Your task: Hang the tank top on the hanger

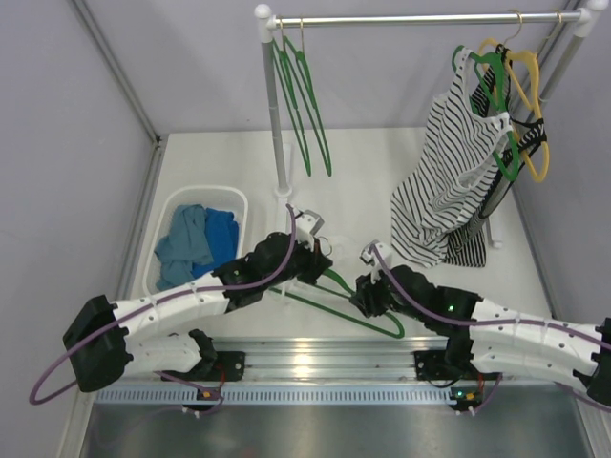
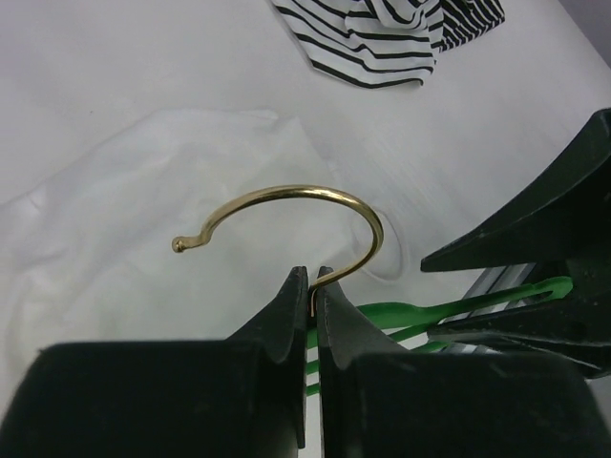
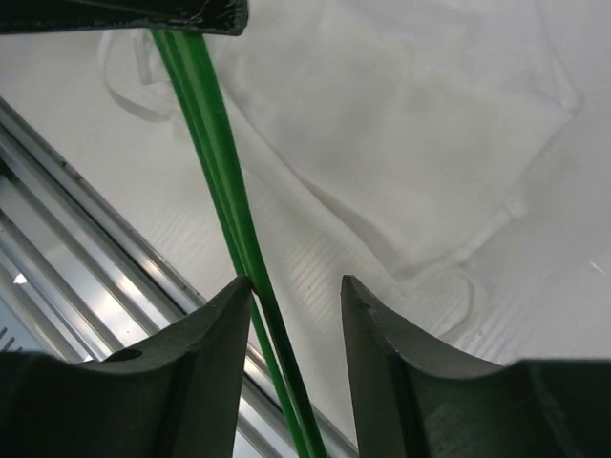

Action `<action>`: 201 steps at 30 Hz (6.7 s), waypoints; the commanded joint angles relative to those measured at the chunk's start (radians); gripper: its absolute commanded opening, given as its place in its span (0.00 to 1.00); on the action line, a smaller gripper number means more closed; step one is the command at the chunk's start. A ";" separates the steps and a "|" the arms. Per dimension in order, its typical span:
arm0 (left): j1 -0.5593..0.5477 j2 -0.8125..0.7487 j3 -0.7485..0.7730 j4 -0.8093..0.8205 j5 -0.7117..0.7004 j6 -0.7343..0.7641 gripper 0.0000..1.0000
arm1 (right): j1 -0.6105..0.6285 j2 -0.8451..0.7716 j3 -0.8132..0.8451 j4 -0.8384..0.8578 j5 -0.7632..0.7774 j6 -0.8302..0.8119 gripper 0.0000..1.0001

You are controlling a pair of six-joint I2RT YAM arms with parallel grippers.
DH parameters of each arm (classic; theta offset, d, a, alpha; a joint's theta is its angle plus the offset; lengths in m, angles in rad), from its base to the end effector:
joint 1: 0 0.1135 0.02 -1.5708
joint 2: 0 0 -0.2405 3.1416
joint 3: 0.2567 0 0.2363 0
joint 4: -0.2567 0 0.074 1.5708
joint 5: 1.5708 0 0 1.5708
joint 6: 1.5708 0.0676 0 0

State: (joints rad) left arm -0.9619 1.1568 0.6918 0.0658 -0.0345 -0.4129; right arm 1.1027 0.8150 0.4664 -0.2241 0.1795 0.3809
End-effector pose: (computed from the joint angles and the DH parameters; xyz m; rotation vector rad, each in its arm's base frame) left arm 0.1648 -0.2323 0.2298 0.5390 2.0016 -0.8450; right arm 0.1048 0.1806 0.1907 -0.6782 2.1036 0.6665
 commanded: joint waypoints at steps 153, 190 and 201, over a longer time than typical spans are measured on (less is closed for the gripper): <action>-0.296 0.007 0.566 -0.308 -0.863 0.267 0.00 | -0.227 0.222 0.891 -0.578 0.155 0.055 0.00; -0.302 0.190 1.092 -0.528 -0.904 0.352 0.00 | -0.228 0.248 1.236 -0.612 0.012 -0.144 0.49; -0.302 0.155 1.089 -0.590 -0.725 0.280 0.00 | -0.227 0.124 1.077 -0.439 -0.241 -0.456 0.65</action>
State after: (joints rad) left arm -1.2587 1.3502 1.7451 -0.5171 -0.8253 -0.1059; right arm 0.8684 0.9428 1.5864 -0.7509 0.0399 0.0422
